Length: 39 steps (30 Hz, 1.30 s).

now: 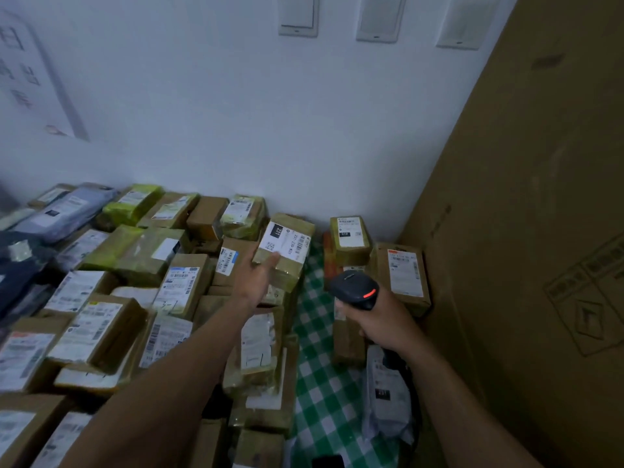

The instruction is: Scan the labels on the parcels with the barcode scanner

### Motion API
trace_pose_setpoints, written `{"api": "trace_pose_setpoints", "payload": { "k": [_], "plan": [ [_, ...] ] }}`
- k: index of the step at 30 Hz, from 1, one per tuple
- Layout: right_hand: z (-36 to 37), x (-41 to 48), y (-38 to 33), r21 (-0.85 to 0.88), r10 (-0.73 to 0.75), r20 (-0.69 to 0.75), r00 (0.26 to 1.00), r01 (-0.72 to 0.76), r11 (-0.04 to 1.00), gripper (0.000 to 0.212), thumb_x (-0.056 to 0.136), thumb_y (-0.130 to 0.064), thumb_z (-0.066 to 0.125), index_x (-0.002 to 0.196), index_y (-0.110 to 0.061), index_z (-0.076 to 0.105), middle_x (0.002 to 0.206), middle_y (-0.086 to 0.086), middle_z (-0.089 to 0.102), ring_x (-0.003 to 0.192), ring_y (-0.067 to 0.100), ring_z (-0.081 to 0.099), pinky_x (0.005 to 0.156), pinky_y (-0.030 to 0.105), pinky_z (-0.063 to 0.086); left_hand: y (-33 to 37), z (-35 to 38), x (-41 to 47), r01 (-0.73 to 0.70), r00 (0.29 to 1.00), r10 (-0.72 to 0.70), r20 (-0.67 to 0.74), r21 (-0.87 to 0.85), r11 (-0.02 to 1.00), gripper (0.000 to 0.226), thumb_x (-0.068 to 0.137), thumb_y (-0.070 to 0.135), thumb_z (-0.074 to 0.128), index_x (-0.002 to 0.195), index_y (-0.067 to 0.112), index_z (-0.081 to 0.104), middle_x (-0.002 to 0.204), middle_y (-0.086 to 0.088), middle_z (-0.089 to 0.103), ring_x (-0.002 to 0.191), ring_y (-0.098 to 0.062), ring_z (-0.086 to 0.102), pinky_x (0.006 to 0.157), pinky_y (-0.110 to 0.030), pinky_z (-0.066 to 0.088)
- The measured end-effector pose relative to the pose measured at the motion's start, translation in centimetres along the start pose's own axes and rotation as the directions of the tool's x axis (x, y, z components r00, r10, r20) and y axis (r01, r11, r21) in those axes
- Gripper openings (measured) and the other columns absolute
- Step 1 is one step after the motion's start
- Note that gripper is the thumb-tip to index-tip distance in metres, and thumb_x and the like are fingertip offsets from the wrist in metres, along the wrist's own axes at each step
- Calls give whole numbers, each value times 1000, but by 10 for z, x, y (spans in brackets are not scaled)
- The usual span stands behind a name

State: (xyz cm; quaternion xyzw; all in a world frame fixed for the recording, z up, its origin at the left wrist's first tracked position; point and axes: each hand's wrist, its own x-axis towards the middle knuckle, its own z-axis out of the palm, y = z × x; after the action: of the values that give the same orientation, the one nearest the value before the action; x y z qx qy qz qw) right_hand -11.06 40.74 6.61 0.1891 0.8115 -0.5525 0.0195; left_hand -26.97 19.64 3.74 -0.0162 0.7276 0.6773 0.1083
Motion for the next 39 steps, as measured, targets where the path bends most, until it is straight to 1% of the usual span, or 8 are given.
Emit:
{"api": "trace_pose_setpoints", "payload": {
  "k": [6,17,21,24,27,30,34,39],
  "plan": [
    [2,70,-16,-50,37,-20,999,-38,998,67,83,-50,83,140,-28,56,125,-5,69,103,14,66,78,26,50,-1,15,84,26,999,-20,-35,167,986,49,100,53,58,145,36,49,132,2,64,114,-23,62,103,-52,51],
    [0,136,6,-27,154,20,988,-154,988,61,84,-44,83,136,-30,56,120,-3,70,93,10,64,75,26,48,-43,45,196,89,993,-57,-108,324,942,61,100,53,56,150,23,43,142,-6,59,130,-31,57,106,-49,48],
    [-8,142,13,-49,177,-21,984,-178,983,51,87,-42,82,132,-32,60,107,-6,73,83,2,68,63,16,47,-41,63,194,-60,943,230,-240,557,828,68,97,43,65,154,19,37,155,-9,43,142,-30,40,112,-46,40],
    [-17,139,16,-56,206,-68,976,-210,976,44,87,-44,80,126,-32,63,97,-6,73,75,-1,69,62,16,52,-30,96,173,-343,913,408,-9,525,779,45,98,29,68,140,23,52,139,2,51,124,-13,49,101,-27,44],
    [-28,137,23,-38,225,-159,961,-233,972,58,82,-53,82,133,-35,60,118,-9,71,104,17,69,94,43,58,-34,136,162,-192,966,124,226,314,930,31,97,24,69,125,29,58,117,17,58,106,-1,58,91,-25,53],
    [-38,134,29,-3,262,-212,942,-269,963,67,81,-54,82,139,-35,54,128,-12,65,114,17,64,100,42,52,-45,166,170,91,949,-152,276,222,971,40,99,28,68,134,16,54,120,8,61,110,-14,62,90,-33,56],
    [-47,133,41,47,311,-242,919,-309,950,77,73,-61,83,140,-38,52,125,-9,68,100,24,72,93,48,60,-70,193,194,284,908,-322,267,170,943,46,95,31,73,135,13,58,133,-6,66,118,-27,66,79,-32,59],
    [-52,134,51,102,328,-257,909,-312,945,61,87,-42,81,139,-35,52,115,-8,69,67,9,71,61,25,54,-95,207,199,310,908,-334,253,131,942,71,85,21,82,145,15,45,136,-5,63,121,-28,64,75,-31,58]
  ]
}}
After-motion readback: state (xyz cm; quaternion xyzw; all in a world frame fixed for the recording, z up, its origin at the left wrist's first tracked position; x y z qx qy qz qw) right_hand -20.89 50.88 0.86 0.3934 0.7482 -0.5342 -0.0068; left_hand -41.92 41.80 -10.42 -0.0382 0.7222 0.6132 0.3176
